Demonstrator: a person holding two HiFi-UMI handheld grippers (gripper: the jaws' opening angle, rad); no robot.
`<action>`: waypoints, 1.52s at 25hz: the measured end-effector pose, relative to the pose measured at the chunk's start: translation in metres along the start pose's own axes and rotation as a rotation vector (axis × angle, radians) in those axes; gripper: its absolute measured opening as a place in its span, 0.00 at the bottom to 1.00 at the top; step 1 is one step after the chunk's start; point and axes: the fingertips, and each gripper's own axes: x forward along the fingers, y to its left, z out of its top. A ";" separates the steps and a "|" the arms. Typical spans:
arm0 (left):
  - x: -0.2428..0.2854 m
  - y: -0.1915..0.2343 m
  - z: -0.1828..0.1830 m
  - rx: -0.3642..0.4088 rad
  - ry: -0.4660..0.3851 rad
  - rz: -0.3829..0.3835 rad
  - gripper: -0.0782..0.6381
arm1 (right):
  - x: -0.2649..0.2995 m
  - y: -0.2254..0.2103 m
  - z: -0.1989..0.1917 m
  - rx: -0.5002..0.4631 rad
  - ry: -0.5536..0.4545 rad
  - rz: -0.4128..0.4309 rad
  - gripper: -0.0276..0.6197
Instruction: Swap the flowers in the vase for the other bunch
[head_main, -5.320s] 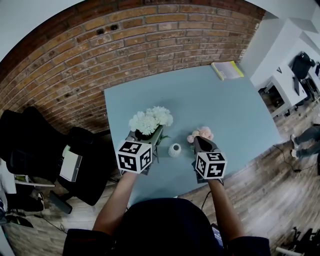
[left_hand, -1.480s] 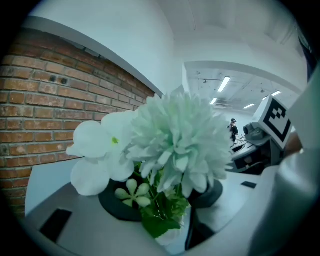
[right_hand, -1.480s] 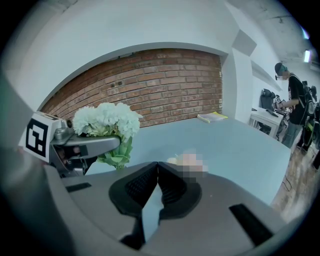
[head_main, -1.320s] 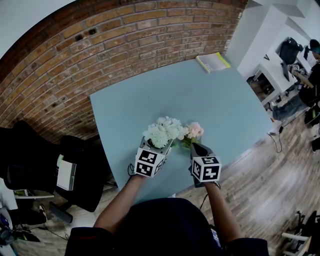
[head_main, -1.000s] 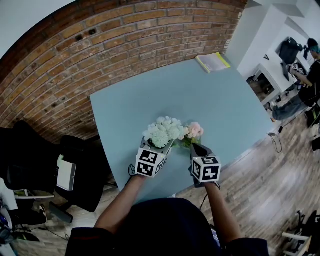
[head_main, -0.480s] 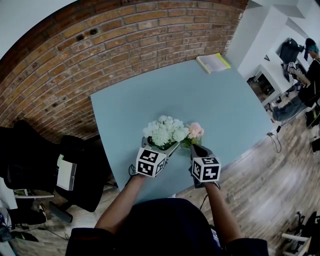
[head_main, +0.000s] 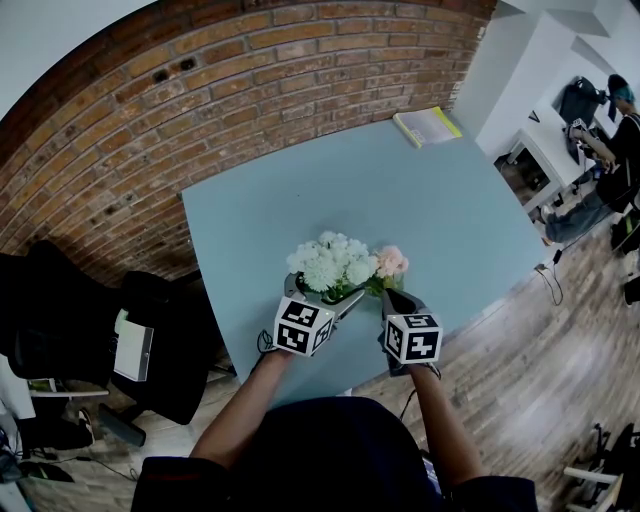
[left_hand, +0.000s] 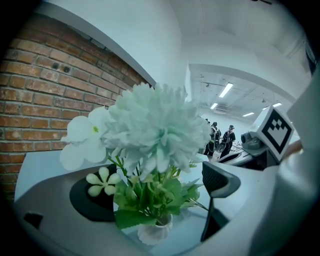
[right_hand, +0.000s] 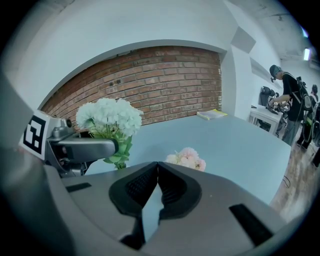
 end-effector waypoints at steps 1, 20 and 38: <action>0.000 0.000 0.000 0.000 0.001 0.001 0.84 | 0.000 0.000 0.000 -0.001 -0.001 0.000 0.06; -0.042 0.006 -0.003 -0.003 0.015 0.026 0.84 | -0.018 0.022 0.018 -0.030 -0.051 0.018 0.06; -0.097 -0.020 -0.003 0.092 0.030 -0.021 0.77 | -0.062 0.053 0.018 -0.023 -0.112 -0.022 0.06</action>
